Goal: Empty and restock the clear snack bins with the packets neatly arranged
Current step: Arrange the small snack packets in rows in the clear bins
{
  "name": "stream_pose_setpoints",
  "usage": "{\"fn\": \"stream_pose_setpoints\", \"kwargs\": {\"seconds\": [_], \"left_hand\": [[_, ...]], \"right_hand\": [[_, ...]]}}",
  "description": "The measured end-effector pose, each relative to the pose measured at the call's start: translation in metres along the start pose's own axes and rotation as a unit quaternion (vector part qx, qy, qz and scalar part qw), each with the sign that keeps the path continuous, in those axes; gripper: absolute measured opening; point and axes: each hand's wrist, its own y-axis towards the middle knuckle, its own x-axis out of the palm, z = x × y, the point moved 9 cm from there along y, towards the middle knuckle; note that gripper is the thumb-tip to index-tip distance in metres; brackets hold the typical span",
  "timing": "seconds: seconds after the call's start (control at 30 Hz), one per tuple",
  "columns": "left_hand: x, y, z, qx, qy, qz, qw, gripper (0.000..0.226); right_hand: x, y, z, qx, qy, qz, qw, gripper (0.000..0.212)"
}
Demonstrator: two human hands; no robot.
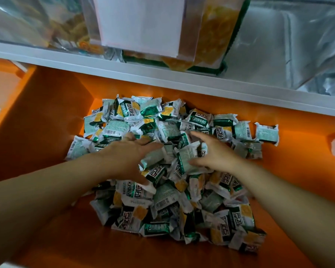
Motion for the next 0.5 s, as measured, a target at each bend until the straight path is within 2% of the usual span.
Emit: {"fn": "stream_pose_setpoints", "kwargs": {"seconds": [0.13, 0.23, 0.37, 0.5], "left_hand": [[0.002, 0.004, -0.006, 0.001, -0.056, -0.018, 0.998, 0.104], [0.004, 0.008, -0.007, 0.007, -0.123, 0.001, 0.992, 0.100], [0.002, 0.013, -0.012, 0.004, -0.189, 0.038, 0.981, 0.097], [0.000, 0.013, -0.011, 0.016, -0.229, 0.069, 0.971, 0.096]], "right_hand": [[0.002, 0.013, -0.006, 0.007, -0.031, -0.054, 0.998, 0.106], [0.007, 0.020, -0.012, 0.006, -0.037, -0.095, 0.995, 0.108], [0.011, 0.019, -0.009, 0.004, 0.012, -0.105, 0.994, 0.092], [0.015, 0.013, -0.001, -0.011, 0.050, -0.053, 0.997, 0.069]]}}
